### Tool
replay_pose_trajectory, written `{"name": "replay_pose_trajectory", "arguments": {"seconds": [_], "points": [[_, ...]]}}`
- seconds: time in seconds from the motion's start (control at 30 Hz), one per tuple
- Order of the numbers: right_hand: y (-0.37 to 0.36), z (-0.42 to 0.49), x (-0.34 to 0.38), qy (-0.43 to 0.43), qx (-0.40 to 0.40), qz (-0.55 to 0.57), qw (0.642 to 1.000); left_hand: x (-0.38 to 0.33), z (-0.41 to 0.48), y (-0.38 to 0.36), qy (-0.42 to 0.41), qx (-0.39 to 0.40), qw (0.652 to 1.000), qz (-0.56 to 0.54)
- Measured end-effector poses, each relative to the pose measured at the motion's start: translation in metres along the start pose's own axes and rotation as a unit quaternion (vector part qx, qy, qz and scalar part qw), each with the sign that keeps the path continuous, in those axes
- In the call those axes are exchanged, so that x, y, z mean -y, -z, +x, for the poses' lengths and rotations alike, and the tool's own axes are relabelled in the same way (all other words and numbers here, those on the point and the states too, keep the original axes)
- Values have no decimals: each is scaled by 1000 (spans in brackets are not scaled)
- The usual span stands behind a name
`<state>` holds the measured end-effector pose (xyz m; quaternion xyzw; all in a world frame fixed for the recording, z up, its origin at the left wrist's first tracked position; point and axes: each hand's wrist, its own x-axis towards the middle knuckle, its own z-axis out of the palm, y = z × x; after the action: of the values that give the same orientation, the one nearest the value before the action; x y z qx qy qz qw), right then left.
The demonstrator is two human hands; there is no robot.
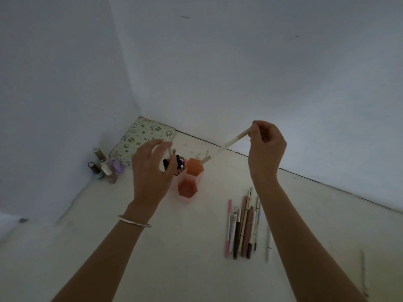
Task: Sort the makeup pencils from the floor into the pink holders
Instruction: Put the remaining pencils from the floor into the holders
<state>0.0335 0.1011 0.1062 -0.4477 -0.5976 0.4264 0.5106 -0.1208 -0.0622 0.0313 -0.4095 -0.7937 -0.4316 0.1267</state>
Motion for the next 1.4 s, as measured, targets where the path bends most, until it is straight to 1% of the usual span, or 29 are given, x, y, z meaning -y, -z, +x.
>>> {"name": "replay_pose_trajectory", "arguments": {"seconds": [0.07,0.13,0.17,0.2,0.23,0.33,0.4,0.47,0.5,0.57,0.63,0.7,0.73,0.8,0.87,0.93,1.03,1.1,1.17,1.23,1.33,1.4], "points": [[-8,-7,-6,28,17,-24,999,3,0,5,-5,3,997,78],[-19,-16,-13,58,41,-57,996,3,-1,10,-13,51,989,142],[-25,-20,-18,71,54,-66,994,3,-2,12,-22,66,986,152],[-30,-25,-23,82,66,-74,992,1,-4,15,-29,60,988,142],[-35,-30,-28,93,80,-82,989,-2,-5,19,-32,35,992,117],[-49,-40,-43,108,135,-108,979,-12,-4,30,-38,-63,997,35],[-57,-45,-49,92,189,-120,970,-22,-4,35,-38,-81,996,1],[-60,-48,-51,78,230,-123,962,-36,-7,35,-36,-74,996,-43],[-59,-47,-51,81,229,-121,962,-46,-12,31,-35,-57,995,-74],[-48,-39,-47,81,187,-103,974,-68,-26,15,-13,14,992,-124],[-28,-24,-42,62,135,-83,985,-87,-47,-10,51,144,980,-127],[-4,-11,-40,44,106,-84,990,-96,-70,-41,116,278,950,-82],[9,-6,-41,37,96,-91,991,-99,-81,-57,135,325,934,-52],[33,1,-46,20,83,-109,990,-102,-97,-79,154,386,909,12],[53,1,-54,1,78,-125,989,-104,-110,-96,146,414,896,68],[68,-2,-63,-17,79,-135,988,-104,-119,-106,127,417,894,103],[84,-12,-75,-35,89,-147,985,-103,-123,-113,134,415,895,95],[89,-20,-83,-51,104,-166,979,-102,-115,-111,153,404,900,62],[93,-26,-93,-80,130,-203,967,-104,-97,-104,183,357,916,-17],[92,-34,-102,-110,184,-263,941,-107,-72,-91,185,288,935,-94],[82,-51,-119,-128,282,-372,875,-112,-40,-71,142,188,959,-160],[74,-63,-130,-123,318,-434,834,-113,-30,-59,107,152,966,-178]]}}
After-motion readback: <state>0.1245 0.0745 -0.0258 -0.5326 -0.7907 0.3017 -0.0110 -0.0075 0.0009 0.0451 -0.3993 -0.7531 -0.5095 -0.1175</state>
